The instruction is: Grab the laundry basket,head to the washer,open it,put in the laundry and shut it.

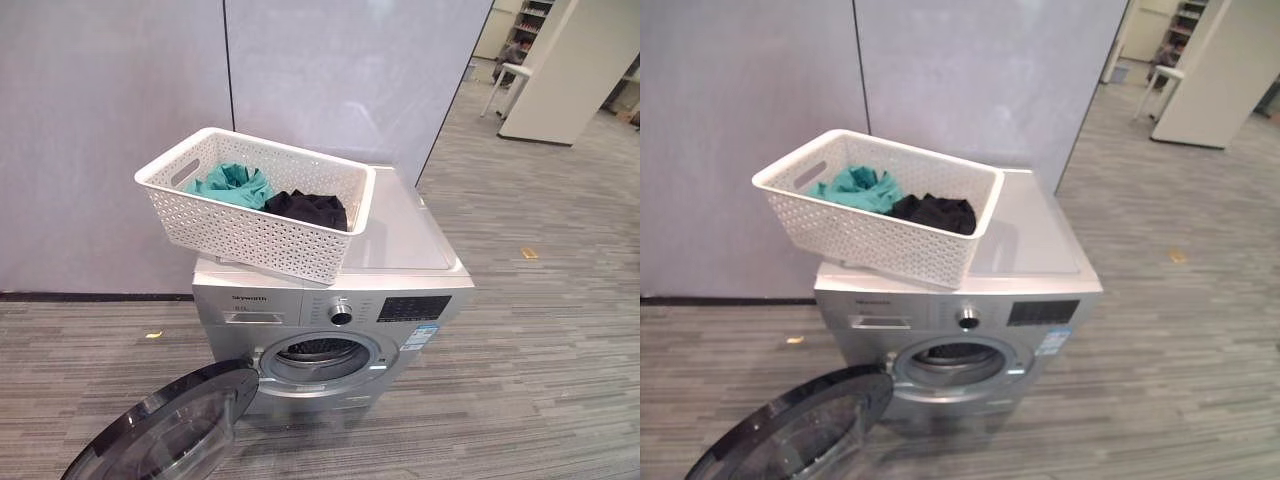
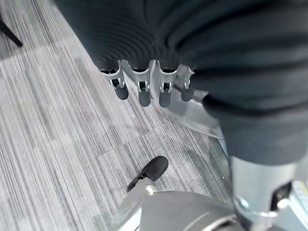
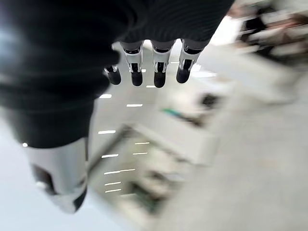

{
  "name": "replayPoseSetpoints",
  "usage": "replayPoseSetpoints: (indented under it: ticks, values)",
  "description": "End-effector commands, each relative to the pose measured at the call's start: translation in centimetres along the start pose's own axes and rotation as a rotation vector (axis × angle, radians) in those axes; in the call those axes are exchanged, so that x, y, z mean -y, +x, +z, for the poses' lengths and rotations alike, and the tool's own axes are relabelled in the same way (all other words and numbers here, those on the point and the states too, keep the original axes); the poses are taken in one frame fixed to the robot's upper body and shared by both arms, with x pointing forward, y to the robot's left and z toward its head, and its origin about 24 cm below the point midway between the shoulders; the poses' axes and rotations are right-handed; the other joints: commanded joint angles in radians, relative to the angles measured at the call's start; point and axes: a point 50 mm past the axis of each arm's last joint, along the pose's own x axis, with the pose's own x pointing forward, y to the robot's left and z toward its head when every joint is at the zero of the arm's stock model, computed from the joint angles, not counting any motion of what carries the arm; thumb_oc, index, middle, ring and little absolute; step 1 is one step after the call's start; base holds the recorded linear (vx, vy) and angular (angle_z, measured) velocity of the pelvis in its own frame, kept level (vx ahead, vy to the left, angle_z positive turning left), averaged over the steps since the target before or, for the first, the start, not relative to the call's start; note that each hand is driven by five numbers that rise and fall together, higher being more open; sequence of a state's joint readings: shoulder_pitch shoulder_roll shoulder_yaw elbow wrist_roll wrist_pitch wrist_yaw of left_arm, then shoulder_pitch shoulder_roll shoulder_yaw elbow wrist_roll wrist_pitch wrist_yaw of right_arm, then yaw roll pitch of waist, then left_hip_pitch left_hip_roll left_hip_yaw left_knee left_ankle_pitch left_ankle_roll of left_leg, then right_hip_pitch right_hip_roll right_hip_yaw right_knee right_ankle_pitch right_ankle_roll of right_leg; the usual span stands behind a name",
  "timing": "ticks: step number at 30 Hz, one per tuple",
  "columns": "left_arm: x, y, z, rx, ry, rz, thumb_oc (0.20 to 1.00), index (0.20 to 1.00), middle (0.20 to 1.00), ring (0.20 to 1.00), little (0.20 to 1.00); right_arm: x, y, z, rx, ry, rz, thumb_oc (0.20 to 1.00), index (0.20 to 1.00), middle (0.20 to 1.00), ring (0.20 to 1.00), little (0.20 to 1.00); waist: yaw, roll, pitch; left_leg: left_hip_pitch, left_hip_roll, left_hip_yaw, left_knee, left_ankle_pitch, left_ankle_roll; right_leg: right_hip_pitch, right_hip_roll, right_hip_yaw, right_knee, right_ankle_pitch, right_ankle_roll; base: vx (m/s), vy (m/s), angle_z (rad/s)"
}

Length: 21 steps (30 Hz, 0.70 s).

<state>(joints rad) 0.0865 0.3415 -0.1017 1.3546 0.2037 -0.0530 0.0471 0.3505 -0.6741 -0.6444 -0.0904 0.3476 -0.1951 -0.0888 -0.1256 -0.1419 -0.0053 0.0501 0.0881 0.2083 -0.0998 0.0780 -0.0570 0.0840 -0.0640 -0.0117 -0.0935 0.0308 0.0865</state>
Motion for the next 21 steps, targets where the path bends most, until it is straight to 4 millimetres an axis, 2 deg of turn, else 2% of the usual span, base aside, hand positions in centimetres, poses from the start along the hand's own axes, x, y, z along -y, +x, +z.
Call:
replayPoseSetpoints:
  ticks: [1, 2, 3, 4, 5, 6, 7, 10, 12, 15, 21]
  values:
    - [0.7, 0.2, 2.7, 0.066, 0.028, -0.029, 1.0, 1.0, 1.0, 1.0, 1.0, -3.2, 2.2, 8.8, 0.458, 0.067, 0.198, 1.0, 1.0, 1.0, 1.0, 1.0, 0.07, 0.041, 0.043, 0.028, 0.015, -0.033, 0.072, -0.137, 0.027, -0.106, -0.045, -0.021, 0.067, 0.031, 0.082, -0.03, -0.011, -0.03]
    - [1.0, 0.2, 2.8, 0.071, 0.051, -0.038, 1.0, 1.0, 1.0, 1.0, 1.0, -6.6, 2.2, 10.8, 0.548, 0.258, 0.389, 1.0, 1.0, 1.0, 1.0, 1.0, 0.091, 0.037, 0.041, 0.023, 0.013, -0.04, 0.075, -0.137, 0.028, -0.106, -0.048, -0.028, 0.065, 0.033, 0.08, -0.04, -0.019, 0.06]
    - [1.2, 0.2, 2.8, 0.074, 0.07, -0.053, 1.0, 1.0, 1.0, 1.0, 1.0, -8.7, 1.7, 12.4, 0.606, 0.314, 0.546, 1.0, 1.0, 1.0, 1.0, 1.0, 0.106, 0.035, 0.041, 0.024, 0.012, -0.044, 0.079, -0.141, 0.028, -0.102, -0.048, -0.032, 0.064, 0.031, 0.08, -0.04, -0.024, 0.0]
    - [1.4, 0.2, 2.8, 0.076, 0.083, -0.062, 1.0, 1.0, 1.0, 1.0, 1.0, -10.0, 1.7, 13.4, 0.632, 0.329, 0.617, 1.0, 1.0, 1.0, 1.0, 1.0, 0.112, 0.032, 0.037, 0.016, 0.01, -0.049, 0.079, -0.135, 0.029, -0.106, -0.05, -0.035, 0.062, 0.035, 0.078, 0.0, 0.0, 0.0]
    - [1.4, 0.2, 2.8, 0.076, 0.082, -0.062, 1.0, 1.0, 1.0, 1.0, 1.0, -10.0, 1.7, 13.4, 0.632, 0.329, 0.618, 1.0, 1.0, 1.0, 1.0, 1.0, 0.111, 0.032, 0.036, 0.016, 0.01, -0.049, 0.079, -0.135, 0.029, -0.106, -0.05, -0.035, 0.062, 0.035, 0.078, 0.0, 0.0, 0.0]
    - [1.5, 0.2, 2.8, 0.076, 0.1, -0.066, 1.0, 1.0, 1.0, 1.0, 1.0, -12.4, 0.9, 15.6, 0.705, 0.373, 0.799, 1.0, 1.0, 1.0, 1.0, 1.0, 0.133, 0.026, 0.034, 0.013, 0.009, -0.056, 0.083, -0.135, 0.028, -0.101, -0.05, -0.042, 0.058, 0.036, 0.077, -0.02, -0.019, 0.31]
    - [1.6, 0.2, 2.8, 0.081, 0.099, -0.079, 1.0, 1.0, 1.0, 1.0, 1.0, -13.4, 0.6, 16.9, 0.76, 0.33, 0.873, 1.0, 1.0, 1.0, 1.0, 1.0, 0.137, 0.028, 0.03, 0.009, 0.01, -0.06, 0.084, -0.135, 0.028, -0.1, -0.051, -0.047, 0.056, 0.037, 0.077, -0.03, -0.021, 0.33]
    - [1.9, 0.1, 3.1, 0.092, 0.119, -0.087, 1.0, 1.0, 1.0, 1.0, 1.0, -16.6, 0.2, 18.7, 0.768, 0.391, 1.085, 1.0, 1.0, 1.0, 1.0, 1.0, 0.161, 0.023, 0.026, 0.0, 0.01, -0.07, 0.089, -0.129, 0.025, -0.097, -0.056, -0.062, 0.054, 0.041, 0.075, -0.04, -0.013, 0.13]
    - [2.0, 0.1, 3.0, 0.091, 0.102, -0.098, 1.0, 1.0, 1.0, 1.0, 1.0, -17.4, 0.1, 19.6, 0.803, 0.303, 1.118, 1.0, 1.0, 1.0, 1.0, 1.0, 0.168, 0.023, 0.024, -0.005, 0.011, -0.075, 0.09, -0.128, 0.025, -0.097, -0.056, -0.066, 0.052, 0.043, 0.074, -0.03, -0.012, 0.14]
    - [2.3, 0.1, 2.9, 0.082, 0.104, -0.102, 1.0, 1.0, 1.0, 1.0, 1.0, -18.5, 0.6, 19.7, 0.808, 0.215, 1.109, 1.0, 1.0, 1.0, 1.0, 1.0, 0.171, 0.023, 0.022, -0.006, 0.012, -0.078, 0.088, -0.126, 0.023, -0.094, -0.058, -0.074, 0.046, 0.046, 0.072, -0.01, -0.001, 0.04]
    - [2.9, 0.1, 3.4, 0.086, 0.103, -0.125, 1.0, 1.0, 1.0, 1.0, 1.0, -19.9, 3.1, 18.5, 0.814, -0.202, 0.853, 1.0, 1.0, 1.0, 1.0, 1.0, 0.177, 0.033, 0.035, -0.009, 0.012, -0.082, 0.094, -0.137, 0.032, -0.091, -0.059, -0.076, 0.042, 0.051, 0.07, 0.0, 0.001, 0.01]
